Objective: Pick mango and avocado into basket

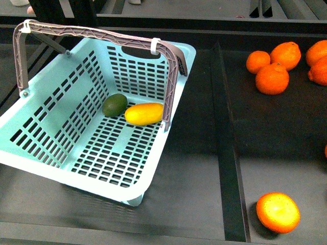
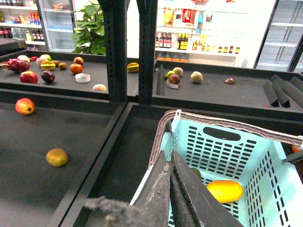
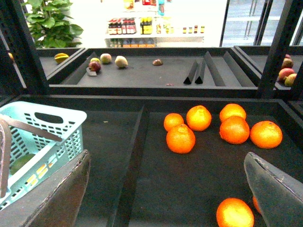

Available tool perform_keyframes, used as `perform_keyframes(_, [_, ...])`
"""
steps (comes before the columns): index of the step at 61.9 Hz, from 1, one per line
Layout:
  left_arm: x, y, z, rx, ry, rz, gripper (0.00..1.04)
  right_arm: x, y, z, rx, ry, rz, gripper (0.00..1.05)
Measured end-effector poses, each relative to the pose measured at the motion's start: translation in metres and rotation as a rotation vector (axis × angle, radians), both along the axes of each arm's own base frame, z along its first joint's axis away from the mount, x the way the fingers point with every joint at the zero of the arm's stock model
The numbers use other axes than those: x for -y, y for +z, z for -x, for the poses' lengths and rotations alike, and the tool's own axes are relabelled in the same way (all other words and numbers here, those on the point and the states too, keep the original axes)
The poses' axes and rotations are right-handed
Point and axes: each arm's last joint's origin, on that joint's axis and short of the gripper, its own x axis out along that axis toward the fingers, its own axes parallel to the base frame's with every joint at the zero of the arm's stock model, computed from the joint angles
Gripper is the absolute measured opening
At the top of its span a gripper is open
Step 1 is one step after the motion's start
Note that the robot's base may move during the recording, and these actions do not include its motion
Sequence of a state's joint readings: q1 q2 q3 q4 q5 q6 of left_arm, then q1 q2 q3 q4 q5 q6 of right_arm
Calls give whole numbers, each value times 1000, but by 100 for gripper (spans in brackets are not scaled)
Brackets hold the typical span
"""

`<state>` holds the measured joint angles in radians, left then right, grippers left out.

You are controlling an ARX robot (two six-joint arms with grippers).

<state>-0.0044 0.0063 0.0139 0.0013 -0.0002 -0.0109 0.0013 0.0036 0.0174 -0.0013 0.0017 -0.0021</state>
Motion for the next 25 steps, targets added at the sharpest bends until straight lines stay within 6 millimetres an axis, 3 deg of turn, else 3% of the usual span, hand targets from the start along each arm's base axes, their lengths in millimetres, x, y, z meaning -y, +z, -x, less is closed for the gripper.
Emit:
perform_keyframes(2, [0,0,0,0,0,0,2,0,0,0,0,0,0,96])
perform_keyframes(8, [0,0,0,0,0,0,24,0,0,0,0,0,0,96])
perform_keyframes(21, [0,0,0,0,0,0,92,0,0,0,0,0,0,96])
perform_keyframes(23, [0,0,0,0,0,0,98,0,0,0,0,0,0,96])
perform_keyframes(25, [0,0,0,0,0,-1,96,0,0,0,0,0,0,96])
